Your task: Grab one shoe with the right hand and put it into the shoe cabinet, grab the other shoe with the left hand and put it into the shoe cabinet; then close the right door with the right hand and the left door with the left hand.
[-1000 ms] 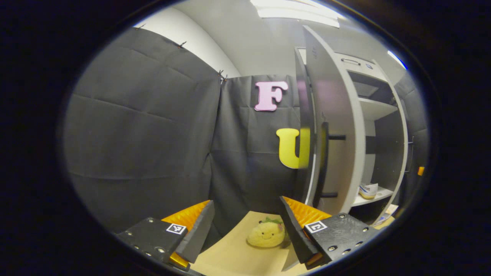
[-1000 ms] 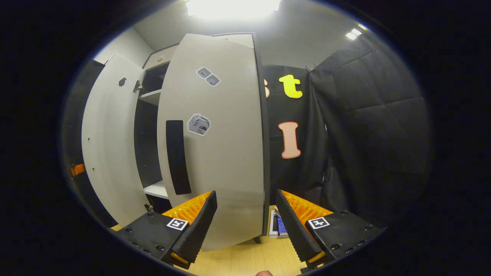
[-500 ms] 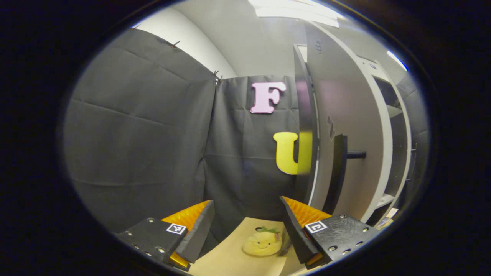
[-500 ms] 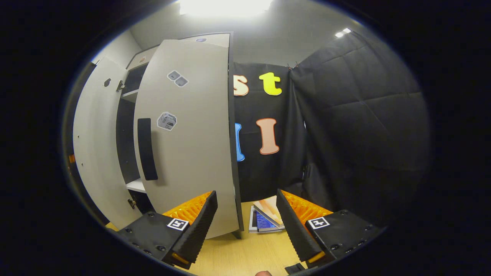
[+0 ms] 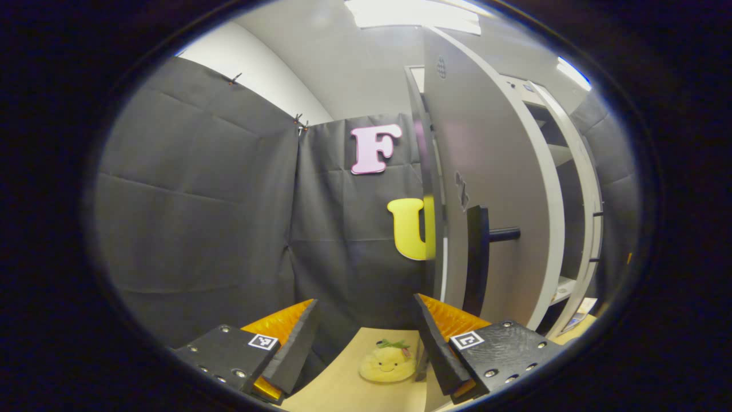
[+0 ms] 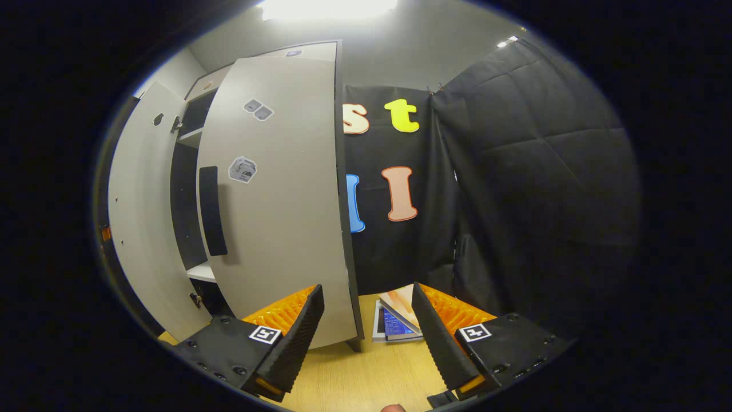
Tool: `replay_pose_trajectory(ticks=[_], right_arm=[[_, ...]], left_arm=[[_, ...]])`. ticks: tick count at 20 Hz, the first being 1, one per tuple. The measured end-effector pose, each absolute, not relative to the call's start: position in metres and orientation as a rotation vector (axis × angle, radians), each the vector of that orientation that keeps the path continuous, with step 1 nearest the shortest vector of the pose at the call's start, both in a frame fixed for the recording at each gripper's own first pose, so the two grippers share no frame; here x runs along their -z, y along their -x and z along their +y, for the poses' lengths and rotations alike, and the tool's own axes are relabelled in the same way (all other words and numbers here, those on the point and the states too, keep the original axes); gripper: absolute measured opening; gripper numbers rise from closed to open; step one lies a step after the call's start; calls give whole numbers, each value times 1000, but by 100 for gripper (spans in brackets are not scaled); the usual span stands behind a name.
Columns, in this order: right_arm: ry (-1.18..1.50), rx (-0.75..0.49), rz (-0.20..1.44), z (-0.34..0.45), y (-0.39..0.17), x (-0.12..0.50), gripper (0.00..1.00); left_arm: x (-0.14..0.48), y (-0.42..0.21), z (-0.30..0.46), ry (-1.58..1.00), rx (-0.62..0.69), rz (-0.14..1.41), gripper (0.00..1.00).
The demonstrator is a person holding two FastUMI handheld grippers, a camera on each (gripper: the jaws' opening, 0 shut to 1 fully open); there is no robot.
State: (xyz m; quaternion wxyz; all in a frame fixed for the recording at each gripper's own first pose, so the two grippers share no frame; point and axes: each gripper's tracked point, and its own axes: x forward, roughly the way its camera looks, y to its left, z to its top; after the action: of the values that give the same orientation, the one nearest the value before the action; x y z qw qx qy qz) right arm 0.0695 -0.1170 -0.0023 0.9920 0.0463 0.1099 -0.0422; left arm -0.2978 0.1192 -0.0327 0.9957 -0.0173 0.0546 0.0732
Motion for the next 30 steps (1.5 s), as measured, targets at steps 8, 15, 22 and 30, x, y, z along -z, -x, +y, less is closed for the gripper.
replay_pose_trajectory(ticks=[8, 15, 22, 30], right_arm=[[-114, 87, 224, -127, -67, 8, 96], [-112, 109, 225, -146, -58, 12, 96], [-106, 166, 235, -183, -40, 21, 97], [-90, 163, 231, -203, -51, 19, 97]], left_arm=[[26, 288, 72, 48, -84, 99, 92], [25, 267, 19, 77, -30, 94, 92], [31, 232, -65, 94, 61, 105, 92], [36, 221, -86, 49, 38, 111, 92]])
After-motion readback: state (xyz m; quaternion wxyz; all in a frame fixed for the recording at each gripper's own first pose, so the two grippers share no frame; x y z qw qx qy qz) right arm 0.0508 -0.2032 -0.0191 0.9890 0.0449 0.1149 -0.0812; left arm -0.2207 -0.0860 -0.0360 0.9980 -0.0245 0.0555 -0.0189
